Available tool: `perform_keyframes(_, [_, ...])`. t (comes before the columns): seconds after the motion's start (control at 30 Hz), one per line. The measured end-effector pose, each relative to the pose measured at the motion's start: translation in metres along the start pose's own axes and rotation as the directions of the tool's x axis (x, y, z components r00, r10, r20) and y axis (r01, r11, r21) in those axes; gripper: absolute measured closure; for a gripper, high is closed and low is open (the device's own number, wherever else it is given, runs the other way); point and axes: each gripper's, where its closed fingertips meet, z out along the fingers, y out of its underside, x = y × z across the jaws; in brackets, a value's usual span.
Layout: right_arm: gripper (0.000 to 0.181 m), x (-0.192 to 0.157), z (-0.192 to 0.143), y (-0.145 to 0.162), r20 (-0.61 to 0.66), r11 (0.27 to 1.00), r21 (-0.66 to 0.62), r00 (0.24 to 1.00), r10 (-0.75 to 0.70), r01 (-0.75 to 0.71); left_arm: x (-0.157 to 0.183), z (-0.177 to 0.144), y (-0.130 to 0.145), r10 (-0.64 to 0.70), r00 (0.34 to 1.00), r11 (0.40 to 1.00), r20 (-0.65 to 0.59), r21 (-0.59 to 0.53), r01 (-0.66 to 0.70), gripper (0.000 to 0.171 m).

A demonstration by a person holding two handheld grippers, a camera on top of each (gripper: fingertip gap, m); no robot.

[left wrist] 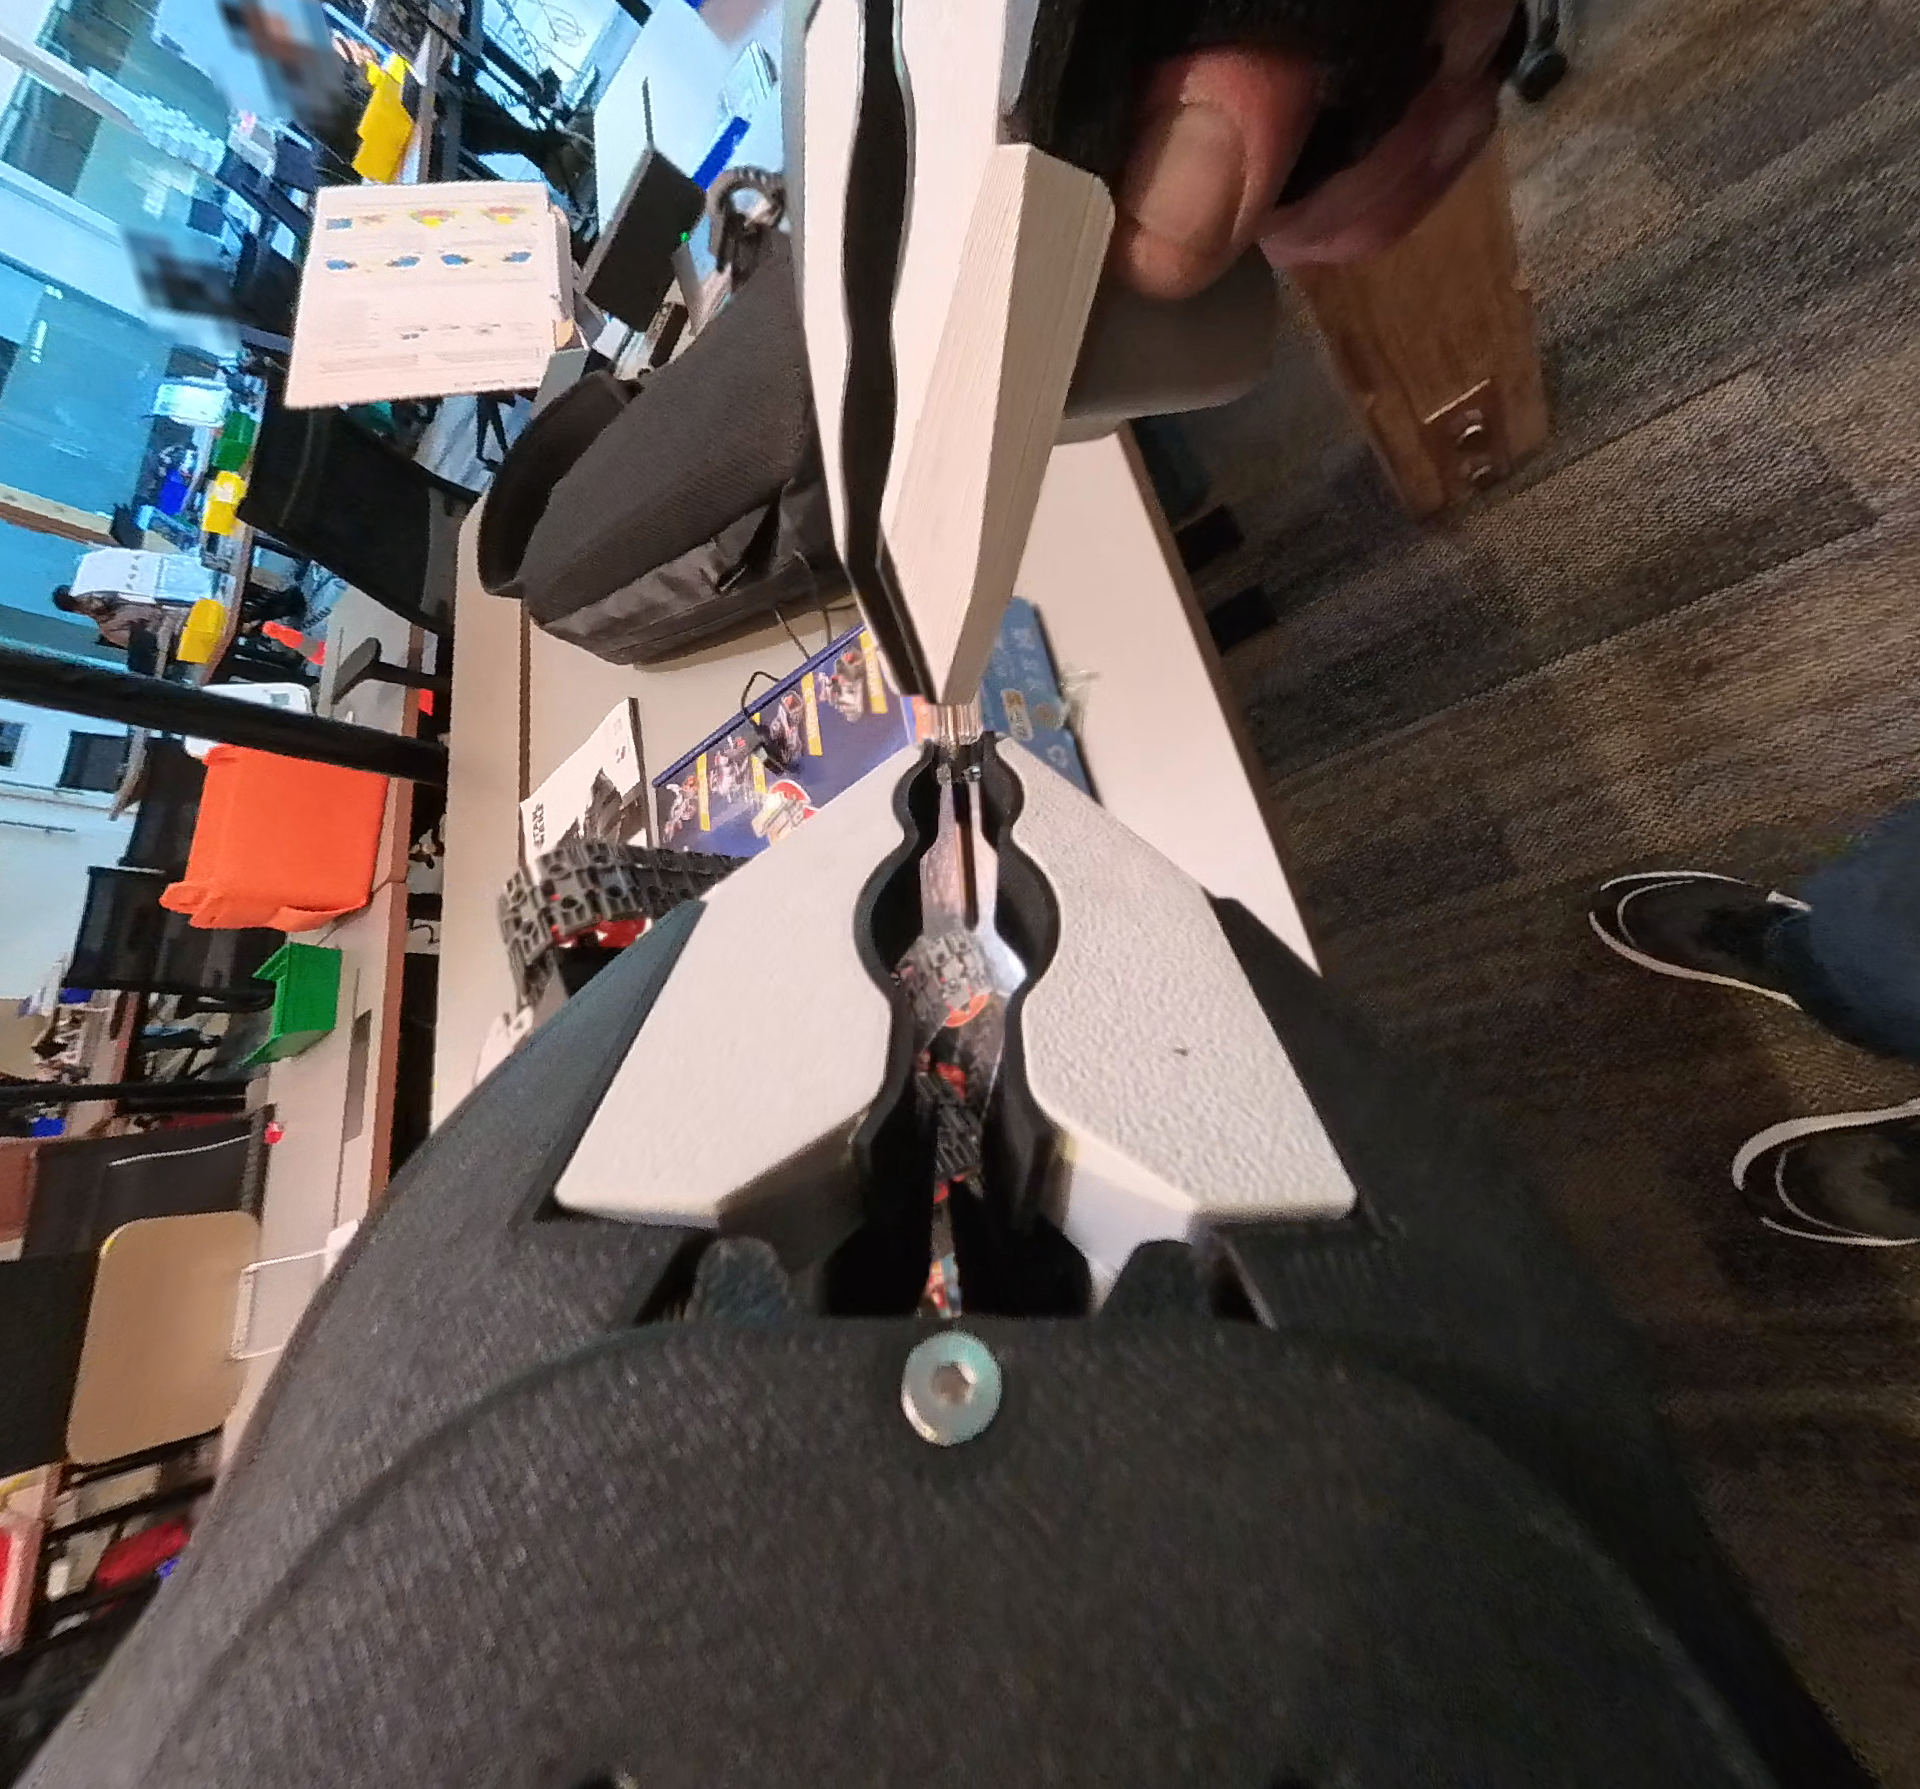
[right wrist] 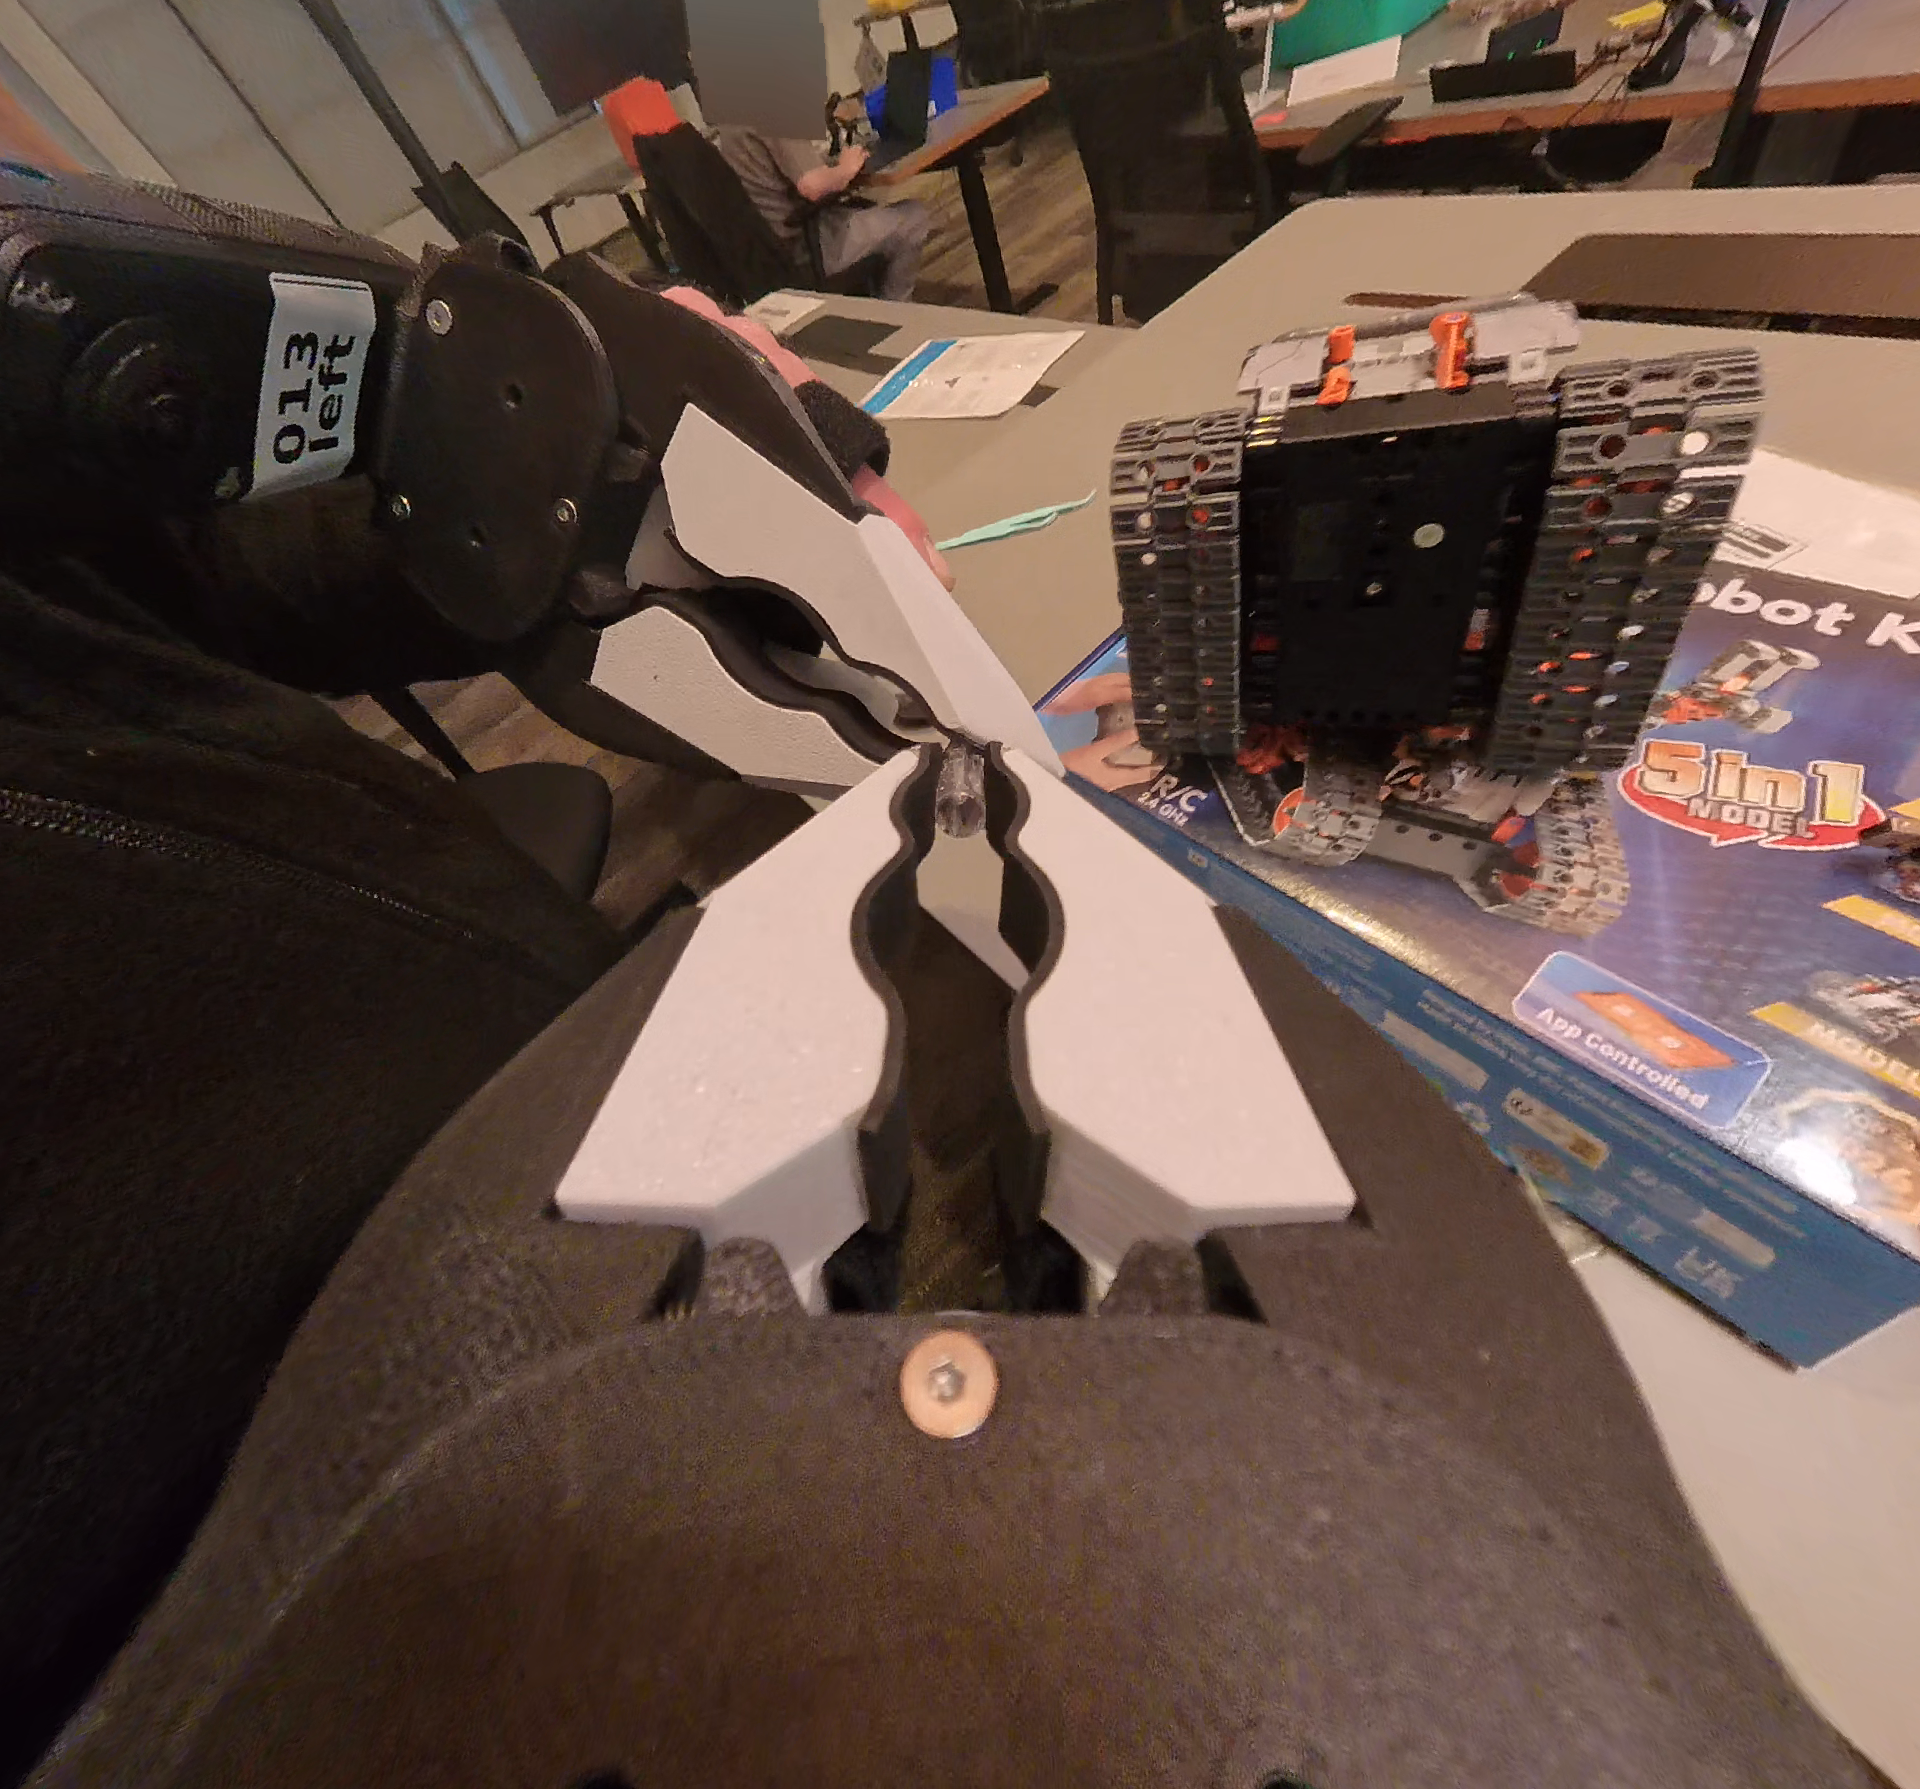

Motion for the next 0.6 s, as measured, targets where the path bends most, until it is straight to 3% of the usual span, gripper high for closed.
perform_keyframes(0.07, [0.174, 0.01, -0.001, -0.007, 0.005, 0.999, 0.041, 1.0, 0.014, -0.014, -0.009, 0.004, 0.002, -0.021, 1.0, 1.0, -0.007, -0.012, 0.021, 0.165])
perform_keyframes(0.17, [0.175, 0.028, -0.006, -0.015, 0.017, 0.988, 0.14, 0.998, 0.061, -0.063, -0.032, 0.003, 0.006, -0.046, 0.999, 0.999, 0.024, -0.028, 0.047, 0.142])
perform_keyframes(0.37, [0.175, 0.069, 0.006, -0.01, 0.069, 0.916, 0.318, 0.969, 0.236, -0.245, -0.093, -0.018, 0.04, -0.082, 0.995, 0.992, 0.052, -0.088, 0.086, 0.141])
perform_keyframes(0.47, [0.175, 0.082, 0.016, -0.009, 0.068, 0.869, 0.39, 0.951, 0.301, -0.303, -0.114, -0.024, 0.063, -0.097, 0.995, 0.99, -0.02, -0.103, 0.094, 0.132])
perform_keyframes(0.6, [0.175, 0.099, 0.031, -0.004, 0.055, 0.82, 0.455, 0.93, 0.364, -0.348, -0.129, -0.023, 0.092, -0.089, 0.984, 0.99, -0.157, -0.121, 0.07, 0.1])
